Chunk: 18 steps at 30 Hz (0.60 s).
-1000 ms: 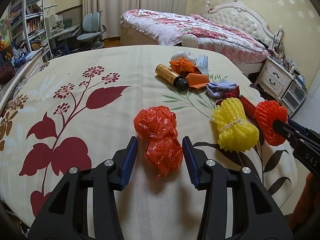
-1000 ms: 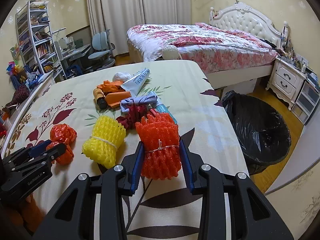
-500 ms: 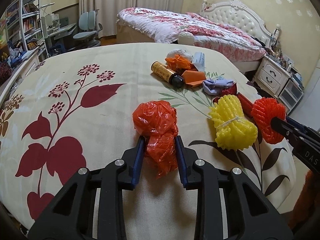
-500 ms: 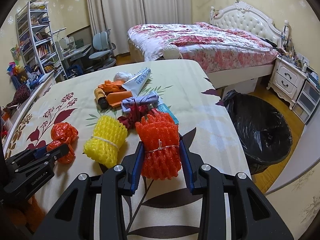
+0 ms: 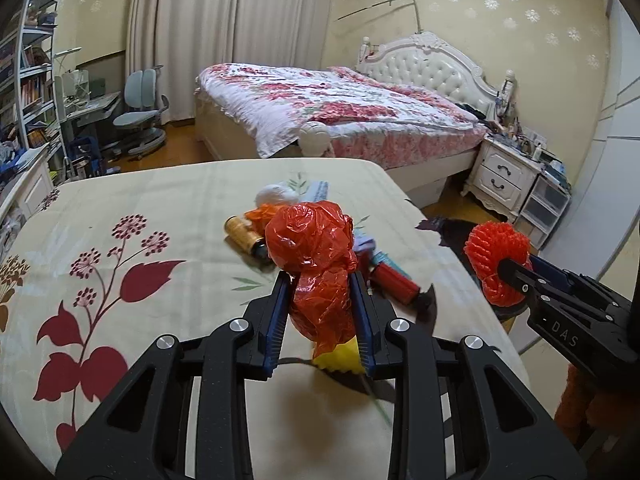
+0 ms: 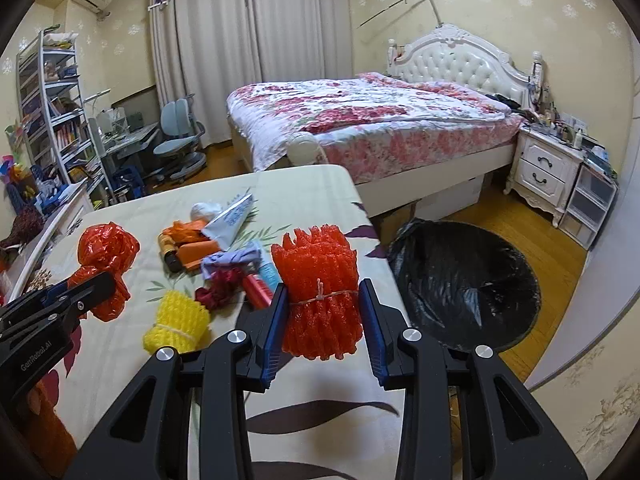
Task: Collect trash
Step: 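Carry both held mesh nets over the black trash bin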
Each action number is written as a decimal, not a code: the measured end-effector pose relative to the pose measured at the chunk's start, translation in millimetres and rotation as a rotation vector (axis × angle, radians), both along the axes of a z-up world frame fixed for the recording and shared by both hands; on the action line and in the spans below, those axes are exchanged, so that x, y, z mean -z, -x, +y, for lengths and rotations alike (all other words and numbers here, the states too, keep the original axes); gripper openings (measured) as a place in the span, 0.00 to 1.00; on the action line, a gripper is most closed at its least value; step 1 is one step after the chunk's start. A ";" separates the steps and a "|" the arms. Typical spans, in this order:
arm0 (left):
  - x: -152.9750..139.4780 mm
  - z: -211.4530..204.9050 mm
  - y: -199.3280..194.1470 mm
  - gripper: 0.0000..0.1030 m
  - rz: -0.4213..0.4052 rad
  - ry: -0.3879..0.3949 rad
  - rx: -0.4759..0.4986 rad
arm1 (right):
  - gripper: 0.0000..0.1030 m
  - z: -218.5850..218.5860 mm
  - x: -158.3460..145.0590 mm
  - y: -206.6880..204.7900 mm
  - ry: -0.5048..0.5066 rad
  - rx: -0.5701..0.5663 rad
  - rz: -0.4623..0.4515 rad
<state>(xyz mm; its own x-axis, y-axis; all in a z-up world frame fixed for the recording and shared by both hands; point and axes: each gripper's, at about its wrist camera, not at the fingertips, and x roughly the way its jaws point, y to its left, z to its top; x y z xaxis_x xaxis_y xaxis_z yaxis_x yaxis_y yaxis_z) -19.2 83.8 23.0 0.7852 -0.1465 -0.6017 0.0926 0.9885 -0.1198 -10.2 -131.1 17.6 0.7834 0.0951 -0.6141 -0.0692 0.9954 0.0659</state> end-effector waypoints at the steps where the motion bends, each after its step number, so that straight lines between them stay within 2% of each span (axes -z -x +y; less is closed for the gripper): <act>1: -2.7 -9.5 -4.2 0.29 -0.008 0.000 0.017 | 0.35 -7.2 -1.2 -2.1 0.004 0.018 -0.005; 7: -7.4 -60.3 -26.3 0.29 -0.028 -0.009 0.093 | 0.35 -52.1 -1.3 -13.2 0.013 0.128 -0.018; 18: 10.5 -147.2 -72.7 0.29 -0.022 -0.072 0.189 | 0.35 -114.9 16.2 -38.0 0.009 0.244 0.000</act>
